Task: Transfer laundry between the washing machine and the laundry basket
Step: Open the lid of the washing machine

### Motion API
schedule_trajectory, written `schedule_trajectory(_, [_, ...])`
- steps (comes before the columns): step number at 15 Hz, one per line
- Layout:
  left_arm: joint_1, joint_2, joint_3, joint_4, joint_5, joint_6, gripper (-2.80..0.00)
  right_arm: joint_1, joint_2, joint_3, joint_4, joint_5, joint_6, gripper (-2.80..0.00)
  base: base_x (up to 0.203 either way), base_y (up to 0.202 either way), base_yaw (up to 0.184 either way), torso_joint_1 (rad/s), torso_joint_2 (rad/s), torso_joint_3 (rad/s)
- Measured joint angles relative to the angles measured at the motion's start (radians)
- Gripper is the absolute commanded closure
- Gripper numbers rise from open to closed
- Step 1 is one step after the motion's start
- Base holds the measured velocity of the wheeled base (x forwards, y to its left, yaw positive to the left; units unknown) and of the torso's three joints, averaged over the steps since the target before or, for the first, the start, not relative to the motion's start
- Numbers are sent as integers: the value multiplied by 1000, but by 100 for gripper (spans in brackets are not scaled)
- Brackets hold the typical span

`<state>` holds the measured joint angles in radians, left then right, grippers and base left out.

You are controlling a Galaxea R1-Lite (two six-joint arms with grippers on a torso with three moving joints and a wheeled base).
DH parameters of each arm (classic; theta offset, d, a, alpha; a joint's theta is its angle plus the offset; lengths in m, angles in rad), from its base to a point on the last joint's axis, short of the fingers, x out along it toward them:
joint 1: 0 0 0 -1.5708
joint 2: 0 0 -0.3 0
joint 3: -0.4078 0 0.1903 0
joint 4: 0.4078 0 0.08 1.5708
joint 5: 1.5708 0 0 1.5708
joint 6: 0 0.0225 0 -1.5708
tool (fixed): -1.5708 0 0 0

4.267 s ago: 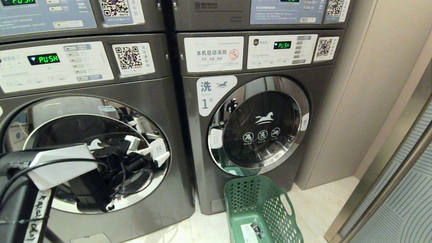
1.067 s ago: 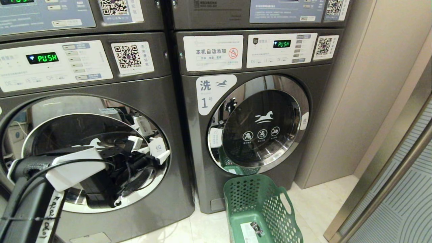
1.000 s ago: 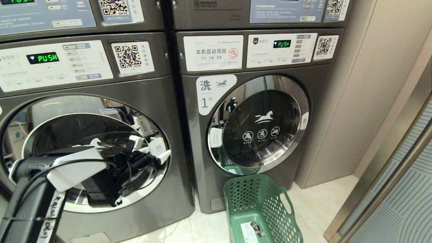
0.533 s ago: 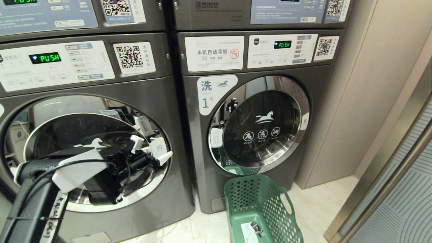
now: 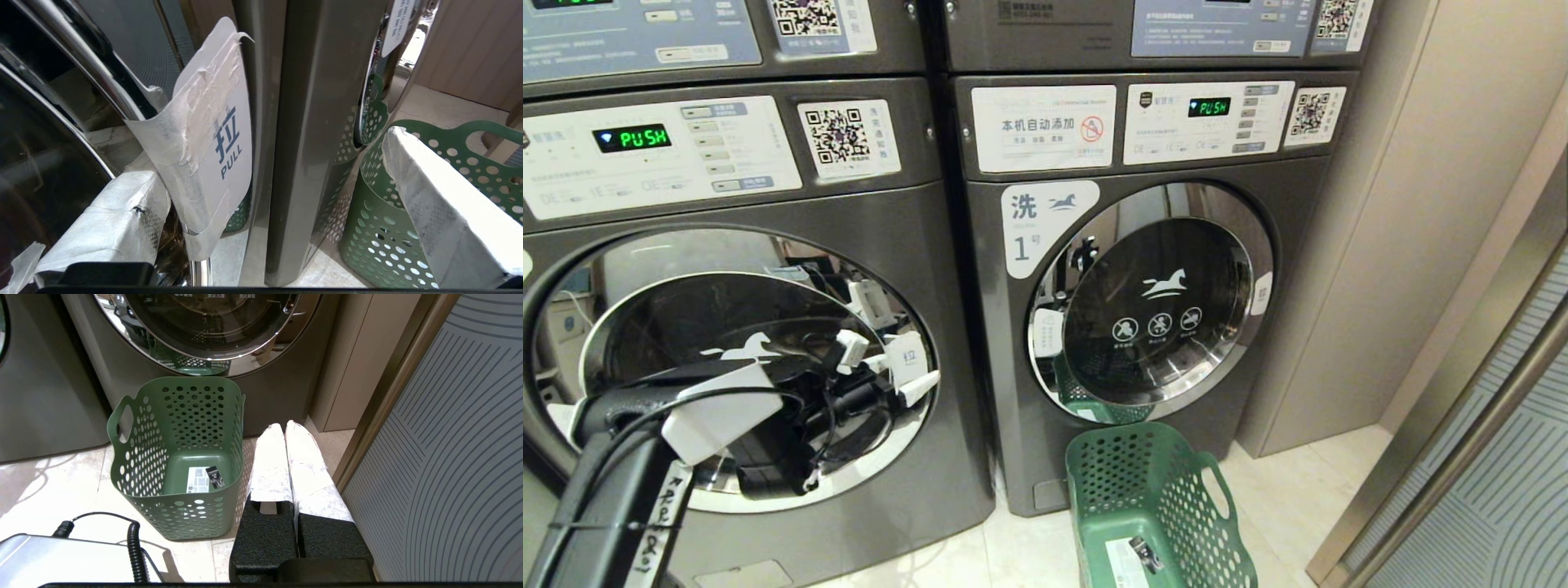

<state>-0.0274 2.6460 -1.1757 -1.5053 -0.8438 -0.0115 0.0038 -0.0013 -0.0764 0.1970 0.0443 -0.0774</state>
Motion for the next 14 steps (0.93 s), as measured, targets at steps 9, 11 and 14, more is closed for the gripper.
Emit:
schedule_trajectory(9, [-3,16,13,-19,-129,-4,-280,0,0,0,0,0,0,0,0,0,0,0,0,0])
schedule_trajectory(11, [-3,11,41,-21,-184,0,-280,0,0,0,0,0,0,0,0,0,0,0,0,0])
schedule_trajectory(14, [-1,-3,78,-21,-276,0,-280,1,0,0,0,0,0,0,0,0,0,0,0,0])
